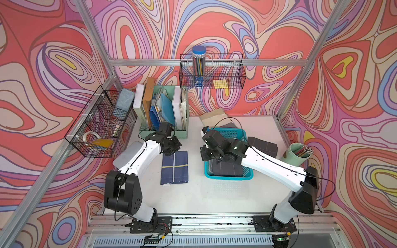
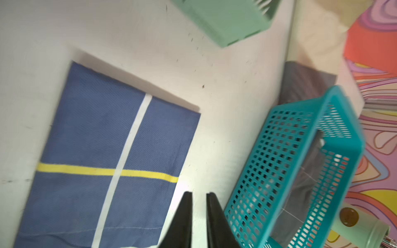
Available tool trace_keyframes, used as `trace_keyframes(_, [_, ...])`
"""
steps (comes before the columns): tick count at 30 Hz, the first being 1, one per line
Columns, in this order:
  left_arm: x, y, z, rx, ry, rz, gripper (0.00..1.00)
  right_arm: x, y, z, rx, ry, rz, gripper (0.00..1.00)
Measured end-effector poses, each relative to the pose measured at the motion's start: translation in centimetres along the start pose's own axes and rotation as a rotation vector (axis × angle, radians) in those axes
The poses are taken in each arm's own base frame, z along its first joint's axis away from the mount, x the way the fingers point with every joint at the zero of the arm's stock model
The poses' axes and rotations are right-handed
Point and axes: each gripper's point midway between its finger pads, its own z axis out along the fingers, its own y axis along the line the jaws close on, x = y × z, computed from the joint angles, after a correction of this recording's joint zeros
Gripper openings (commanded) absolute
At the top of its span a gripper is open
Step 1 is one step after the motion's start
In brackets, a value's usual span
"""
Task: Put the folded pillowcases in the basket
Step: Adjust the pillowcase at the center of the board, then pick up the pillowcase from the center of the board.
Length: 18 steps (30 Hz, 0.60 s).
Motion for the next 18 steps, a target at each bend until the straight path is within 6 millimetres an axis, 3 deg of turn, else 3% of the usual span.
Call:
trace_keyframes(2, [-0.5, 1.3, -1.9, -0.051, -0.027, 0.064, 0.51, 1.6, 1.3, 3.1, -0.03, 0.073, -0.007, 0.39])
trace_keyframes(4, [0.1, 4.0, -2.2, -0.144, 0.002, 0.108, 0.53, 2.8, 2.5, 5.8, -0.061, 0.123, -0.005, 0.43])
trace_keyframes(7, [2.8, 8.6, -0.8, -0.283, 0.131, 0.136, 0.53, 4.8, 3.9, 9.4, -0.097, 0.201, -0.002, 0.45])
trace_keyframes(11, [6.6, 13.2, 1.0, -0.426, 0.319, 0.16, 0.54, 5.1, 5.1, 12.6, -0.114, 0.239, 0.024, 0.46])
trace_keyframes(14, [6.9, 15.0, 1.5, -0.481, 0.371, 0.149, 0.55, 5.3, 5.3, 14.4, -0.102, 0.257, 0.047, 0.43])
trace_keyframes(18, [6.2, 15.2, 2.3, -0.479, 0.388, 0.135, 0.54, 6.1, 4.8, 16.4, -0.065, 0.282, 0.069, 0.39])
